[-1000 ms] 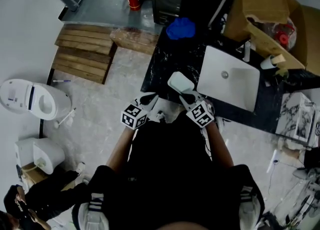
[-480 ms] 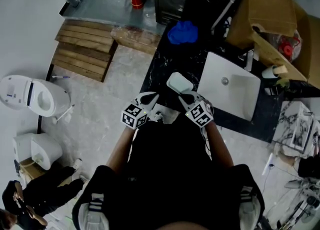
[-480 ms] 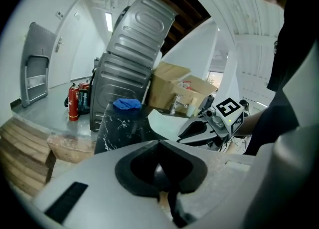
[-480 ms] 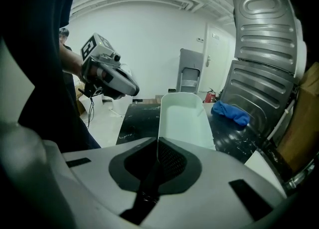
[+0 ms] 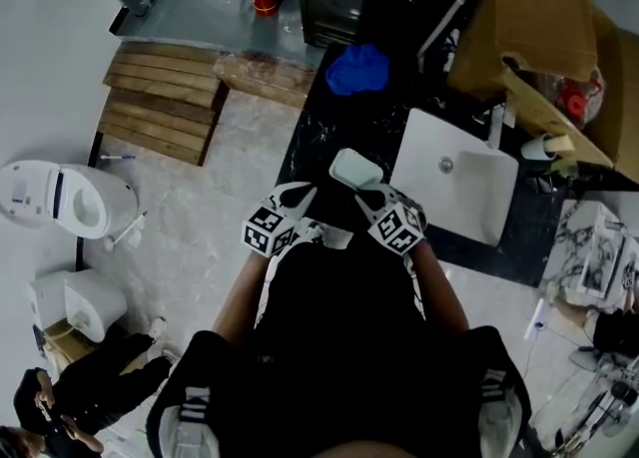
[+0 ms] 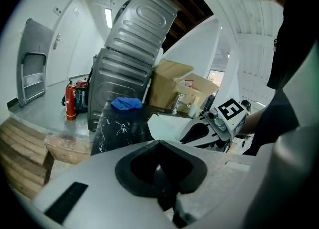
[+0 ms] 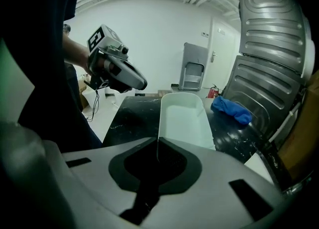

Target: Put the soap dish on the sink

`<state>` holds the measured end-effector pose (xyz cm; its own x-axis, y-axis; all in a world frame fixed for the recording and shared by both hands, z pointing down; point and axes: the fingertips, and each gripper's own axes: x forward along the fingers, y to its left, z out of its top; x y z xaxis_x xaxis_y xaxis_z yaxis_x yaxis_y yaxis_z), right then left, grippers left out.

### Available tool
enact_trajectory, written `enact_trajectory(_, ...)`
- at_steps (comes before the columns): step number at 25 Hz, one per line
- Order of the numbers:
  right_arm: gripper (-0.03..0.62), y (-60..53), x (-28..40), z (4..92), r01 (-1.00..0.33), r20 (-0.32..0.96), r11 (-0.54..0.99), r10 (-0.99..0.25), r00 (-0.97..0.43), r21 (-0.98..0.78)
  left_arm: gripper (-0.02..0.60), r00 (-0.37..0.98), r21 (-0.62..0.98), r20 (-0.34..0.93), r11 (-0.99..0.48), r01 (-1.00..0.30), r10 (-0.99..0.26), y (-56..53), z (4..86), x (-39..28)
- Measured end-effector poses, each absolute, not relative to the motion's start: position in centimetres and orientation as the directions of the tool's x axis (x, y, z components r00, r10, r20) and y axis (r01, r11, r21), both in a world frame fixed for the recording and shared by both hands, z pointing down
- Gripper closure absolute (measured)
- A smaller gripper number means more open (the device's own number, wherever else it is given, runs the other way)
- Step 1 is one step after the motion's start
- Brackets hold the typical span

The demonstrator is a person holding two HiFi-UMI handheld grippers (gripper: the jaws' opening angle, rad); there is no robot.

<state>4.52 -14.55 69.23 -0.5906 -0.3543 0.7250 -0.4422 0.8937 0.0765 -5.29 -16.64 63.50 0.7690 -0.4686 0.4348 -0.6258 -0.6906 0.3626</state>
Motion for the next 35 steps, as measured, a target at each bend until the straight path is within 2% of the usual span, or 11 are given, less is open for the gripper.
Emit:
enact_trajectory(10, 0.592, -16.2, 5.0, 69.9, -0.38, 0.764, 0.921, -0.308, -0.566, 0.09, 0.581, 0.766, 0.381, 0.437, -0.675, -0.632, -0.471, -18.2, 64.1, -4.5)
enact_trajectory(19, 0.592, -16.7, 5.3, 70.4, -0.27, 0.828, 0.952, -0.267, -0.494, 0.146, 0.581, 0.74, 0.369, 0.468, -0.655, -0.66, -0.483, -18.2, 64.7, -6.2)
enact_trajectory(35, 0.588, -16.8, 5.8, 71.1, -0.248, 0.843, 0.956, -0.262, -0.47, 0.159, 0.581, 0.741, 0.361, 0.462, -0.66, -0.659, -0.487, -18.4, 64.2, -6.1)
